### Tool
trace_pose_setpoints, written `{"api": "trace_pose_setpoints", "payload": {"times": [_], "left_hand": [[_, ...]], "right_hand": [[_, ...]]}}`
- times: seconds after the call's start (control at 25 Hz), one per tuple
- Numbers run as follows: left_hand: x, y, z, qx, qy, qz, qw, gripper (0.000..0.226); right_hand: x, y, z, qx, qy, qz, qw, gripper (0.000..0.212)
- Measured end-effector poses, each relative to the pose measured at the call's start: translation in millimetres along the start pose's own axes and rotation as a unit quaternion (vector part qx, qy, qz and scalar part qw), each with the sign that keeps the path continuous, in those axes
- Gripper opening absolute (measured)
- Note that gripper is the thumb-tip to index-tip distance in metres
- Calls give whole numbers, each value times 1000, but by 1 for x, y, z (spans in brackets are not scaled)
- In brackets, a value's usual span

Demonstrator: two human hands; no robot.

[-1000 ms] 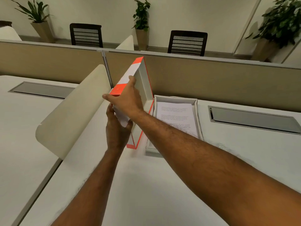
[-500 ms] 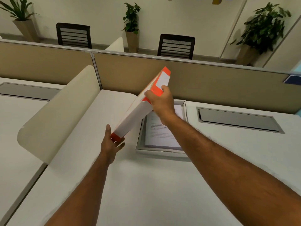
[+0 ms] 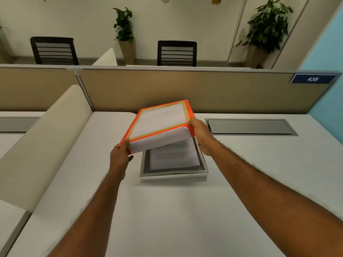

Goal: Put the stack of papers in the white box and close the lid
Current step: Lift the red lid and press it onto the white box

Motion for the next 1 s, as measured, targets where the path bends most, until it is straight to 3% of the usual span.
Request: {"api": "trace_pose_setpoints", "payload": {"times": [0.24,0.72,1.0], "left_hand": [[7,-23,17,72,-68,-34,995,29],[-2,-36,5,149,-87,-71,982,48],[-38,-24,-46,175,-64,-85,979,47]], "right_hand": [[18,29,25,-26,23,18,999,64],[44,40,61,-53,25,23,998,61],[49,49,109,-68,18,43,997,39]]}}
Point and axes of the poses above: each hand's wrist, its own x-axis towards the middle knuckle, its own y-axis out of the back of the hand, z = x × y, the point moved 8 cm from there along x, towards the middle knuckle, and after that the axes turned 12 degrees about -y, right-handed, at the moved point
